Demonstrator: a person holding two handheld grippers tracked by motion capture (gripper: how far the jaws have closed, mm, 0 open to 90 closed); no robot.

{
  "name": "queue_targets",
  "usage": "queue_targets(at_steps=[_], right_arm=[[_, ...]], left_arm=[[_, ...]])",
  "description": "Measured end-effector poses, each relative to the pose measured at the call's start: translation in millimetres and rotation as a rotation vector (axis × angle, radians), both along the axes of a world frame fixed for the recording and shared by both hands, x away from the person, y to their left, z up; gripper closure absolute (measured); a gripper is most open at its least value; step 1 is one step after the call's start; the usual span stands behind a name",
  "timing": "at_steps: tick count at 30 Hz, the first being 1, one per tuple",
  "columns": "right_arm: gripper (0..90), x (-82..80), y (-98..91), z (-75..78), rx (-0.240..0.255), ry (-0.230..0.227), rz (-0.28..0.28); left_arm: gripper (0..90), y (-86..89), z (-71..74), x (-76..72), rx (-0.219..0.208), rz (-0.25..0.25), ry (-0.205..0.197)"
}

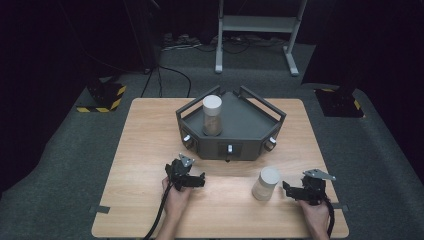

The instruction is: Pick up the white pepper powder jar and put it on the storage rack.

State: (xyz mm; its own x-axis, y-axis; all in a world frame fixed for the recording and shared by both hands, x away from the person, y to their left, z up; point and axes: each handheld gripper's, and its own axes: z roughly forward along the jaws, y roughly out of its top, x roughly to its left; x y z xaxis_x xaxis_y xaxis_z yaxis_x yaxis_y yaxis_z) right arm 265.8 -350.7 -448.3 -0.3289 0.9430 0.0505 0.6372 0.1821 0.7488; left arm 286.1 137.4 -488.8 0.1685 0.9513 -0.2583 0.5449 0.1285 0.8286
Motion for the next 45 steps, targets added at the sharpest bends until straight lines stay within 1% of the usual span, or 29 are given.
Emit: queue_targets(at_steps=[5,9,16,18,19,21,30,31,32,34,40,45], right_arm=[[1.4,-10.2,-7.3,-1.4,0.026,-0.007,0.037],[1.1,-15.5,-9.6,-2.4,0.041,-0.013,0.068],[1.0,-23.1,-11.4,-1.7,0.050,-0.023,0.139],[1.0,-24.3,-11.2,-1.7,0.048,-0.024,0.147],[1.0,-26.5,-11.4,-1.9,0.055,-0.025,0.166],[1.0,-28.1,-11.2,-2.2,0.060,-0.027,0.184],[0.6,-30.0,-5.8,-0.1,0.073,-0.036,0.282],[0.6,-30.0,-5.8,-0.1,0.073,-0.036,0.282],[0.6,-29.7,-3.8,0.6,0.078,-0.037,0.302],[0.6,-28.8,-1.3,1.4,0.077,-0.038,0.319],[1.0,-23.5,7.6,3.5,0.075,-0.032,0.351],[2.6,-19.1,15.8,5.3,0.076,-0.046,0.371]], left_arm=[[0.4,0.1,0.1,0.0,0.001,0.000,0.001],[0.5,0.5,0.1,0.2,-0.002,-0.001,0.001],[0.7,0.5,0.1,0.2,-0.001,-0.001,0.001],[0.7,0.5,0.1,0.2,-0.002,-0.001,0.001],[0.7,0.6,0.1,0.2,-0.001,-0.002,0.001],[0.7,0.6,0.1,0.2,-0.001,-0.002,0.001],[0.7,0.5,0.1,0.2,-0.002,-0.001,0.001],[0.7,0.5,0.1,0.2,-0.002,-0.001,0.001],[0.7,0.6,0.1,0.2,-0.001,-0.001,0.001],[0.7,0.6,0.2,0.2,0.000,-0.002,0.001],[0.7,0.6,0.1,0.2,-0.001,-0.002,0.001],[0.7,0.6,0.2,0.2,-0.001,-0.002,0.001]])
